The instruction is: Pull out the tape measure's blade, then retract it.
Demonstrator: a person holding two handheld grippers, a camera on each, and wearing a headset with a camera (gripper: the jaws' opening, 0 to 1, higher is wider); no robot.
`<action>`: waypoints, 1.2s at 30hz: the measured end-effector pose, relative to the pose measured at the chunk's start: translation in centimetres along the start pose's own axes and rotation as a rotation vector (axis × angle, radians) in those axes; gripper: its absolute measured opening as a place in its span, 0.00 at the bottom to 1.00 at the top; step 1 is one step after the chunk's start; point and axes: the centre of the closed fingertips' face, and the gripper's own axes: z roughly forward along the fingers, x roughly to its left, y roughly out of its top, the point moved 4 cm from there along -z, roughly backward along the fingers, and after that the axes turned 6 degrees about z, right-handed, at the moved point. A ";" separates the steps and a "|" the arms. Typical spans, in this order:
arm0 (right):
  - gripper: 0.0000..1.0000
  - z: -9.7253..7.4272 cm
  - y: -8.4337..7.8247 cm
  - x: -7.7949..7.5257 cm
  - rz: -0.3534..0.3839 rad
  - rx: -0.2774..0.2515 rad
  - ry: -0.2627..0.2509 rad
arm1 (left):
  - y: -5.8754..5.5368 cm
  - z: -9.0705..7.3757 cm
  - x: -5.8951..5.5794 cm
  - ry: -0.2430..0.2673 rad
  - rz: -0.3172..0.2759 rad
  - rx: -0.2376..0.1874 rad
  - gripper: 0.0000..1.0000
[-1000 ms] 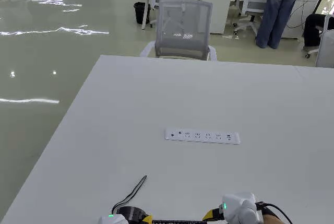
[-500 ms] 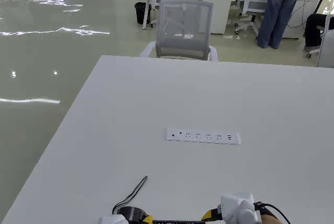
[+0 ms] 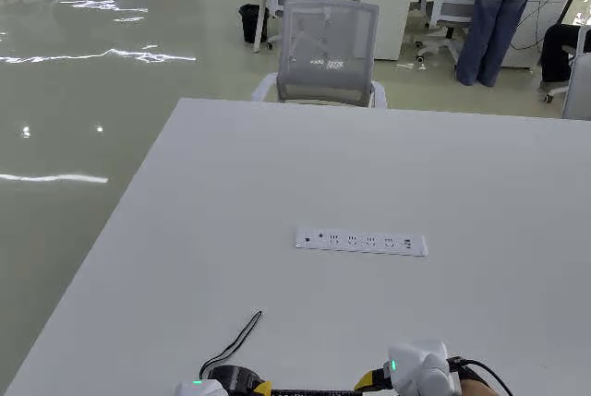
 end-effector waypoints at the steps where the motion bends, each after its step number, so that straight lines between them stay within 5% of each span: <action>1: 0.13 0.0 0.0 0.0 0.000 0.000 0.000 | 0.0 0.0 0.0 0.000 0.000 -0.001 0.61; 36: 0.13 0.1 0.2 0.1 -0.005 0.006 -0.002 | -0.2 0.2 0.0 0.000 0.017 0.007 0.61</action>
